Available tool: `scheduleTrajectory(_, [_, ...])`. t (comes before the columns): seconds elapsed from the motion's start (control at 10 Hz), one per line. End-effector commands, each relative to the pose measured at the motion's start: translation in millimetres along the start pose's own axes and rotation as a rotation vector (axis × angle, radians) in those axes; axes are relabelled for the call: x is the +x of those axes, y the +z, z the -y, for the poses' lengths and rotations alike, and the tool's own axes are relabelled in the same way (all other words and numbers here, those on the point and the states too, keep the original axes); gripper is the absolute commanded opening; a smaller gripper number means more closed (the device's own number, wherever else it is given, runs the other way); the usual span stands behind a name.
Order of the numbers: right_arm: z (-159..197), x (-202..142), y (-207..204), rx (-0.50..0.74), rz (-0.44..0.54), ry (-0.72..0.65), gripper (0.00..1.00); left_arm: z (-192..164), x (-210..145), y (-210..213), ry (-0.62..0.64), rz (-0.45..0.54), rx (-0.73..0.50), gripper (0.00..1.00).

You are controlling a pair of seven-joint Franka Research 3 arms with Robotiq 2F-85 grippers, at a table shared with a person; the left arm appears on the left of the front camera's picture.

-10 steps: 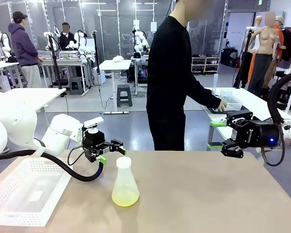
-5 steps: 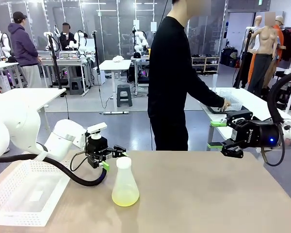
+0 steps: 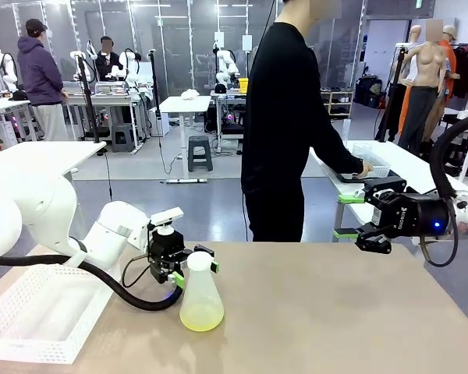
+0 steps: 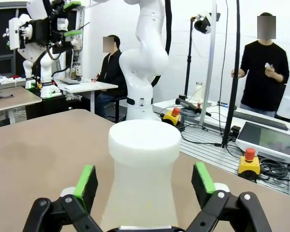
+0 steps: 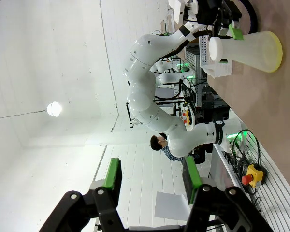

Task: Prepare the solutions needed for the experiment.
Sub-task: When the human places the Big flask in the center of the table, pick up the Big flask and place it in the left Organizing basket.

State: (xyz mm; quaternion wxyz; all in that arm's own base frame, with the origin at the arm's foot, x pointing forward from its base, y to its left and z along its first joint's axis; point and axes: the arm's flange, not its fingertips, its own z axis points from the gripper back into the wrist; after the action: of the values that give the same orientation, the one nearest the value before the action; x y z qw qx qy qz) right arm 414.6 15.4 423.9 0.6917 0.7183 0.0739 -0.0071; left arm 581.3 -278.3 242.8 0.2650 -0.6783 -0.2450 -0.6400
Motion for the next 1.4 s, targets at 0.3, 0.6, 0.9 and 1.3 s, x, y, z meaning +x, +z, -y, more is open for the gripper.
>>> scheduleTrajectory(0.3, [-1,-1,0,0.008,-0.003,0.004,0.65,9,-4,-17,-0.062,0.008,-0.002,1.00])
scheduleTrajectory(0.6, [-1,-1,0,0.008,-0.003,0.004,0.65,11,10,-19,-0.054,-0.012,0.031,1.00])
scheduleTrajectory(0.9, [-1,-1,0,0.008,-0.003,0.004,0.65,10,11,-19,-0.023,0.014,0.013,0.97])
scheduleTrajectory(1.3, [-1,-1,0,0.008,-0.003,0.004,0.65,4,16,-18,-0.024,0.017,0.007,0.57])
